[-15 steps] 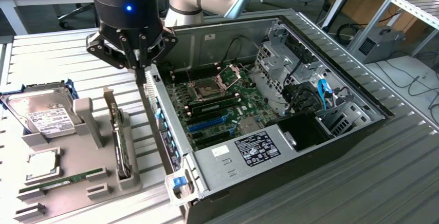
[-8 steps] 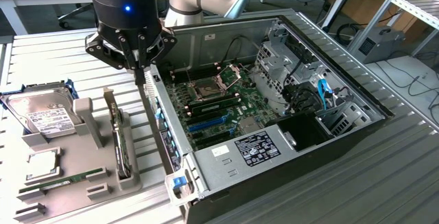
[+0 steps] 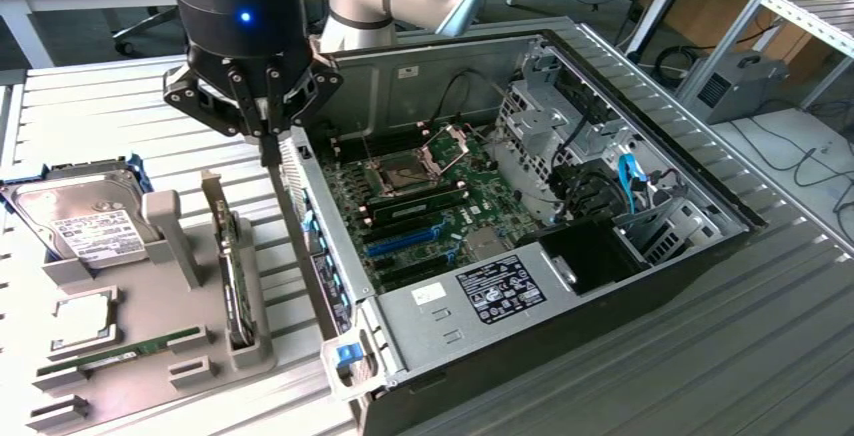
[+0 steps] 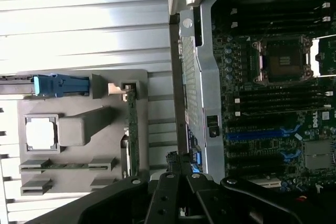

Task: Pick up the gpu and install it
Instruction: 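Reach for the gpu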

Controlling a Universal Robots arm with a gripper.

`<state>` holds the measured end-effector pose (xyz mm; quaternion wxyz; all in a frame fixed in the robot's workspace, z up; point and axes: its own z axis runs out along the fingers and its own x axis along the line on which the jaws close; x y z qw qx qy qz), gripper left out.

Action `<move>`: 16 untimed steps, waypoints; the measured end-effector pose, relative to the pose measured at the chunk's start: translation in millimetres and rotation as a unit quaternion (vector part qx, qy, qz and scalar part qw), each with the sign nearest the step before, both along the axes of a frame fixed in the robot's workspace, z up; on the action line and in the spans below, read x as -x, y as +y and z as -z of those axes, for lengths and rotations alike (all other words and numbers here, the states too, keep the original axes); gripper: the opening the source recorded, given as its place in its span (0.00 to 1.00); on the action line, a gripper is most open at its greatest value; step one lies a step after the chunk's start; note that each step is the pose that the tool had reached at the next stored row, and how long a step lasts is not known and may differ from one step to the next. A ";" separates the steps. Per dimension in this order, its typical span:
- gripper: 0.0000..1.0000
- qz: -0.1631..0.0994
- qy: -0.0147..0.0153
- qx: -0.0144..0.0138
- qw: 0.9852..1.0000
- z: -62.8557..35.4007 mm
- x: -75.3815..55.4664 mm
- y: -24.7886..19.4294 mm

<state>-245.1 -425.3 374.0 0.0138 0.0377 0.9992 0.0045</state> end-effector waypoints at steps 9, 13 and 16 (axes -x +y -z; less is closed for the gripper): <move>0.11 0.000 0.000 0.001 1.000 0.4 6.6 -0.6; 0.11 0.000 0.000 0.002 1.000 0.6 8.5 -0.8; 0.11 0.000 0.000 0.002 1.000 0.7 10.3 -1.0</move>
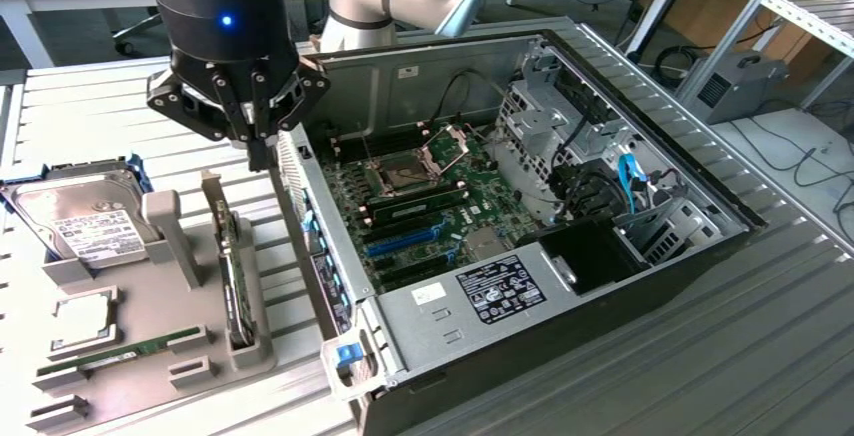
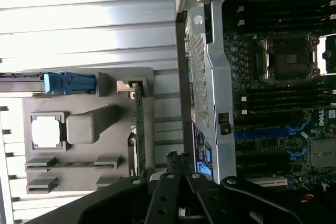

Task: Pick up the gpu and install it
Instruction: 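Reach for the gpu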

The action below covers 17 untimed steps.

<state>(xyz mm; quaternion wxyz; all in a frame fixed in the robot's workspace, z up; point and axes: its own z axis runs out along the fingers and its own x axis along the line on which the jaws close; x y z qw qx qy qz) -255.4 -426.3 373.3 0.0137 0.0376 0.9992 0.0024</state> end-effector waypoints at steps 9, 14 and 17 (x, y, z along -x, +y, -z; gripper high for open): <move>0.11 0.000 0.000 0.000 1.000 0.6 7.1 -0.6; 0.11 0.000 0.000 0.001 1.000 1.0 11.5 -0.8; 0.11 0.000 0.000 0.001 1.000 1.2 14.4 -0.8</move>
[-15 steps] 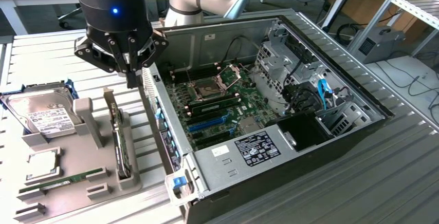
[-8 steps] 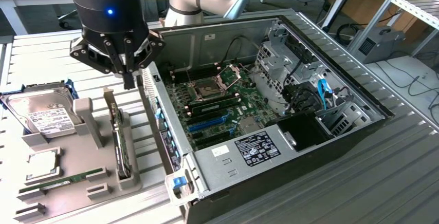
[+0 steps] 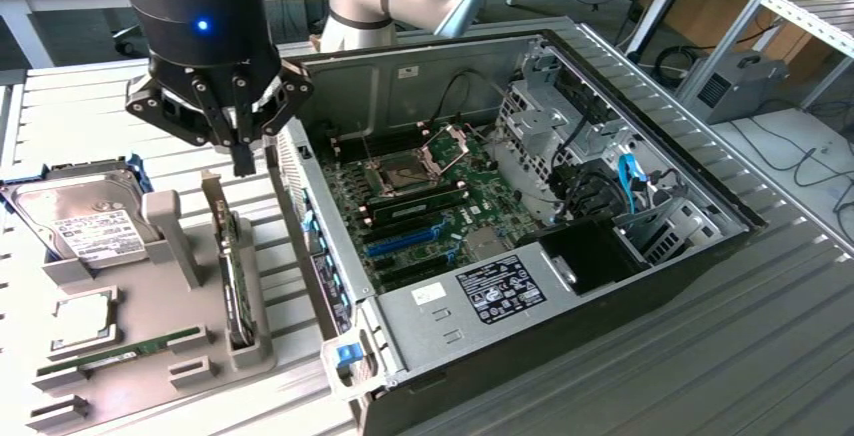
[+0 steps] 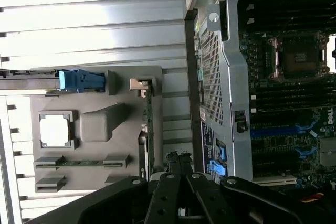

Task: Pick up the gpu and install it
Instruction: 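Reach for the gpu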

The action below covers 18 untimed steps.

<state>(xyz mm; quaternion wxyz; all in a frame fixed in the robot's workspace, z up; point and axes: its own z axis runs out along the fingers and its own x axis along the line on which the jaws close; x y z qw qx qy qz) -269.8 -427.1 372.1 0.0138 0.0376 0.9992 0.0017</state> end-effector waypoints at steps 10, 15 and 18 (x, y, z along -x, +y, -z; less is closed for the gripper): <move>0.11 0.000 0.000 0.001 1.000 0.8 7.5 -2.3; 0.11 0.000 0.000 0.001 1.000 1.1 8.9 -7.4; 0.11 0.000 0.000 0.001 1.000 1.3 9.7 -11.3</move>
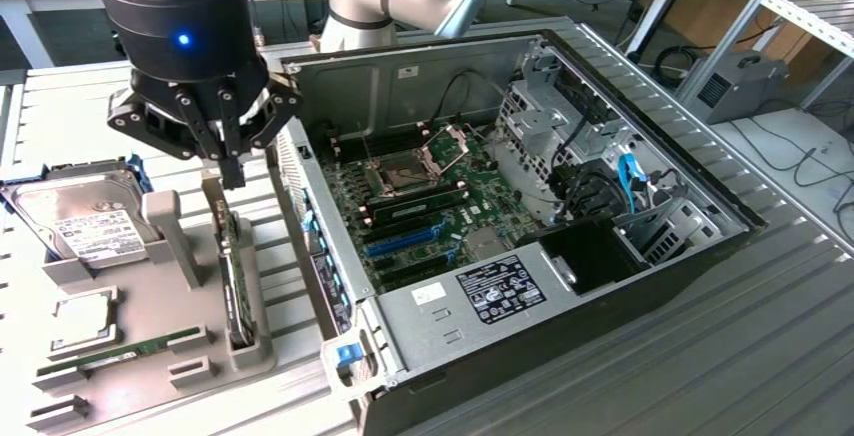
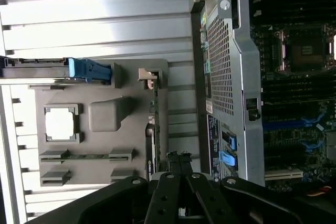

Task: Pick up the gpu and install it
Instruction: 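Reach for the gpu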

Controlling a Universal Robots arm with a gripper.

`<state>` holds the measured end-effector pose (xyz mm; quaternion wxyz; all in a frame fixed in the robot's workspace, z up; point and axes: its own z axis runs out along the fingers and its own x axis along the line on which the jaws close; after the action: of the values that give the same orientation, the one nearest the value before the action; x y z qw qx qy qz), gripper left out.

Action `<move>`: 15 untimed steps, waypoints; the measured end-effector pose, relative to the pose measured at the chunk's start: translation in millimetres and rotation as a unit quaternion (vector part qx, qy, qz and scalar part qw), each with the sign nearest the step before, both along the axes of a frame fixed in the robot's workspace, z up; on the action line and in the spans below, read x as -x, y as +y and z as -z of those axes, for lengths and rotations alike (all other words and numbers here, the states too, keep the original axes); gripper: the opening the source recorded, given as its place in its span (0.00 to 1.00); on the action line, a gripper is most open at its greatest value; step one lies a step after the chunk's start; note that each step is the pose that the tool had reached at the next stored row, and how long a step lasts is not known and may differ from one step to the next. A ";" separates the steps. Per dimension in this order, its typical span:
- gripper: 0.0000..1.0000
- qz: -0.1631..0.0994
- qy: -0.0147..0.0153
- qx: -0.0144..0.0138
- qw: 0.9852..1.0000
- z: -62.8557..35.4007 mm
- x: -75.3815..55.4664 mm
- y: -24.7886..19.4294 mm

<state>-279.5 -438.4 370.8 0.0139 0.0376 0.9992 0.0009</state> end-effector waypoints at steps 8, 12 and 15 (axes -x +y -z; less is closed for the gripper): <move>0.11 0.000 0.000 0.001 1.000 0.1 0.4 -8.9; 0.11 0.000 0.000 0.001 1.000 0.1 0.4 -14.7; 0.11 0.000 0.000 0.002 1.000 0.1 0.4 -17.5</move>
<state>-279.9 -455.9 370.7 0.0139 0.0376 0.9992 -0.0010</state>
